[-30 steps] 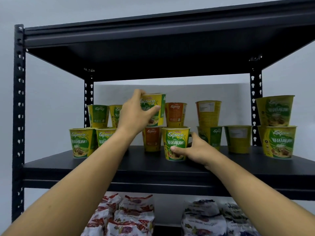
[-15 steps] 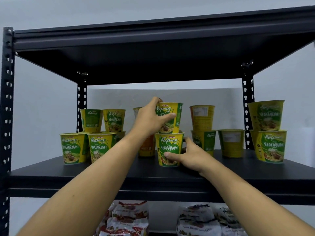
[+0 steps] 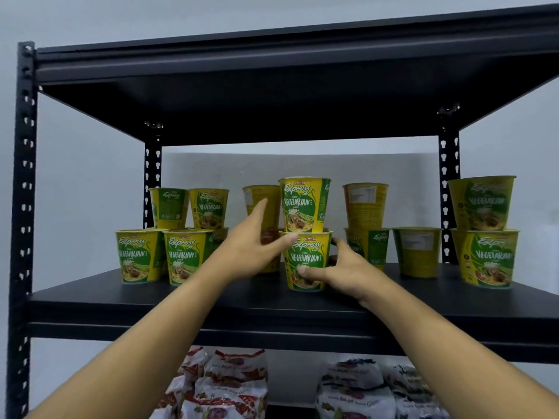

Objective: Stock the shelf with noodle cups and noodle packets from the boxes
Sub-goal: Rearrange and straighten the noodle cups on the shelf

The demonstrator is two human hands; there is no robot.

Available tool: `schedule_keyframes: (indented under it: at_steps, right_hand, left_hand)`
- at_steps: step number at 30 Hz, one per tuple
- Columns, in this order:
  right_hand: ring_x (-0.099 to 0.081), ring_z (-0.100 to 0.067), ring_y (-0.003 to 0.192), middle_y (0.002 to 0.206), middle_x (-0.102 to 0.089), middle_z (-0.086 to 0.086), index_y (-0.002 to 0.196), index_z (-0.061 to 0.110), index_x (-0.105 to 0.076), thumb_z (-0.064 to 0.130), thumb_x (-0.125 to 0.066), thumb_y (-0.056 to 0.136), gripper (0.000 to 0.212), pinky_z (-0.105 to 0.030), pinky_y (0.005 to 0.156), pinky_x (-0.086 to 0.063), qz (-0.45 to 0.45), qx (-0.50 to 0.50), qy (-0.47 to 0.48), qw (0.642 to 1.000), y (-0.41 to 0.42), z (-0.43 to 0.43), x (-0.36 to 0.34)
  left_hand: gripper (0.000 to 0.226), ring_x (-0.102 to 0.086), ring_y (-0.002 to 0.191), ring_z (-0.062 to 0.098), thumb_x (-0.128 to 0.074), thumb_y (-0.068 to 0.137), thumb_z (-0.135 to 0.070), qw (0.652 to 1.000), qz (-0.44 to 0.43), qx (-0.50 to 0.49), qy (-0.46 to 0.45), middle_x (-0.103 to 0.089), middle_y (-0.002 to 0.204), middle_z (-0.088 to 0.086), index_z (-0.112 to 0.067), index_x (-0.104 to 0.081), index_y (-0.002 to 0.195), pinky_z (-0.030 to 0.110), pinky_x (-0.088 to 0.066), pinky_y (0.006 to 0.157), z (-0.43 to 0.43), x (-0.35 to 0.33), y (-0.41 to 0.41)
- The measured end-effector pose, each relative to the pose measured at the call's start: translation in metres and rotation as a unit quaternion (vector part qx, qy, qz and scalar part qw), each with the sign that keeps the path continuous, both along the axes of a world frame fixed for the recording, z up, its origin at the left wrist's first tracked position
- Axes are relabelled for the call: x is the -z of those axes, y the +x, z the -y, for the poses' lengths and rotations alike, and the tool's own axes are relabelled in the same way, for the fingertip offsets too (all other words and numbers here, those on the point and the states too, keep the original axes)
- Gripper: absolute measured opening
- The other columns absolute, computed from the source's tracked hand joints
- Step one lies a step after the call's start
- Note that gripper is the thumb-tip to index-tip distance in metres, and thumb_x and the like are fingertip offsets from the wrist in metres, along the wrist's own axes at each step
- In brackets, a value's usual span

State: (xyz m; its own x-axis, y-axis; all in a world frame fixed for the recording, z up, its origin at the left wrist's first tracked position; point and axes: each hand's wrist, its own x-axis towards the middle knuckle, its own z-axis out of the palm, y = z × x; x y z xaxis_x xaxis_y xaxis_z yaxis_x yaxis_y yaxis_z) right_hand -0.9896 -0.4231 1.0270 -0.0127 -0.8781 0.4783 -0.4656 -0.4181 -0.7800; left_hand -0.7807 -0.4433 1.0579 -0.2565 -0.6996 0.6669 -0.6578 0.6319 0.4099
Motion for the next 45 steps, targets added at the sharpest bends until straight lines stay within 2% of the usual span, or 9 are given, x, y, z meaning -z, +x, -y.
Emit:
schedule_keyframes:
  at_steps: [3,7,11,15,19,24,28,38,45]
  right_hand:
    - [-0.045,-0.007,0.108,0.147,-0.053,0.000,0.154,0.025,-0.028,0.038,-0.087,0.078,0.097,-0.028,0.090,-0.038,-0.009,-0.007,0.000,1.000,0.000,0.000,0.001]
    - [-0.047,-0.007,0.106,0.143,-0.056,0.002,0.151,0.028,-0.033,0.036,-0.086,0.080,0.088,-0.029,0.089,-0.040,-0.014,-0.004,0.002,1.000,0.000,0.001,0.000]
    - [-0.050,-0.009,0.106,0.140,-0.059,0.002,0.150,0.029,-0.034,0.040,-0.086,0.078,0.089,-0.032,0.091,-0.043,-0.025,0.011,0.020,0.999,-0.001,0.001,-0.002]
    - [-0.053,-0.012,0.113,0.138,-0.060,0.004,0.146,0.028,-0.037,0.038,-0.086,0.078,0.085,-0.036,0.100,-0.044,-0.031,0.028,0.036,0.998,-0.014,-0.007,-0.002]
    - [-0.055,-0.013,0.121,0.139,-0.060,0.005,0.147,0.027,-0.037,0.038,-0.088,0.076,0.088,-0.035,0.104,-0.043,-0.041,0.047,0.041,0.997,-0.036,-0.023,-0.001]
    - [-0.059,-0.009,0.114,0.124,-0.065,0.015,0.136,0.031,-0.046,0.043,-0.086,0.078,0.072,-0.033,0.099,-0.044,-0.055,0.091,0.042,0.993,-0.068,-0.053,0.001]
    - [-0.061,-0.012,0.116,0.126,-0.065,0.016,0.135,0.035,-0.047,0.053,-0.088,0.071,0.079,-0.038,0.104,-0.046,-0.055,0.156,0.047,0.985,-0.106,-0.075,0.003]
    - [-0.066,-0.016,0.108,0.117,-0.069,0.007,0.127,0.027,-0.050,0.033,-0.086,0.081,0.059,-0.040,0.102,-0.050,-0.015,0.262,0.030,0.965,-0.172,-0.116,0.010]
    - [-0.066,-0.019,0.107,0.117,-0.069,0.007,0.120,0.031,-0.054,0.047,-0.082,0.082,0.050,-0.047,0.099,-0.052,-0.032,0.347,0.010,0.937,-0.193,-0.121,0.018]
  left_hand:
    - [0.094,-0.040,0.138,0.005,-0.065,0.090,-0.063,0.996,0.059,0.012,0.065,-0.035,0.164,-0.004,-0.024,-0.020,0.162,0.024,-0.034,0.110,-0.006,0.023,0.010]
    - [0.105,-0.041,0.145,0.017,-0.060,0.080,-0.081,0.978,0.150,-0.027,0.141,-0.037,0.163,-0.002,-0.024,-0.028,0.162,0.034,-0.037,0.116,0.004,0.031,0.015]
    - [0.114,-0.049,0.137,0.013,-0.052,0.063,-0.101,0.967,0.194,-0.013,0.167,-0.048,0.156,-0.010,-0.032,-0.045,0.154,0.039,-0.040,0.116,0.010,0.032,0.013]
    - [0.087,-0.047,0.139,0.016,-0.051,0.086,-0.082,0.953,0.244,0.000,0.180,-0.047,0.157,-0.006,-0.027,-0.049,0.152,0.033,-0.038,0.109,0.005,0.025,0.009]
    - [0.076,-0.051,0.133,0.015,-0.052,0.088,-0.078,0.947,0.268,0.020,0.175,-0.052,0.152,-0.007,-0.031,-0.055,0.148,0.036,-0.041,0.111,0.002,0.019,0.002]
    - [0.083,-0.056,0.126,0.014,-0.051,0.083,-0.085,0.941,0.292,0.059,0.161,-0.057,0.147,-0.009,-0.031,-0.058,0.145,0.038,-0.045,0.108,-0.005,0.017,-0.039]
    - [0.077,-0.059,0.120,0.014,-0.048,0.087,-0.082,0.930,0.320,0.118,0.136,-0.062,0.141,-0.009,-0.032,-0.060,0.143,0.038,-0.047,0.106,-0.016,0.014,-0.090]
    - [0.083,-0.050,0.136,0.016,-0.046,0.083,-0.088,0.917,0.331,0.177,0.133,-0.052,0.153,-0.008,-0.034,-0.056,0.146,0.039,-0.039,0.113,-0.019,0.017,-0.162]
    - [0.088,-0.040,0.145,0.019,-0.042,0.083,-0.088,0.923,0.307,0.178,0.149,-0.043,0.160,-0.006,-0.034,-0.048,0.152,0.040,-0.031,0.114,-0.014,0.024,-0.165]
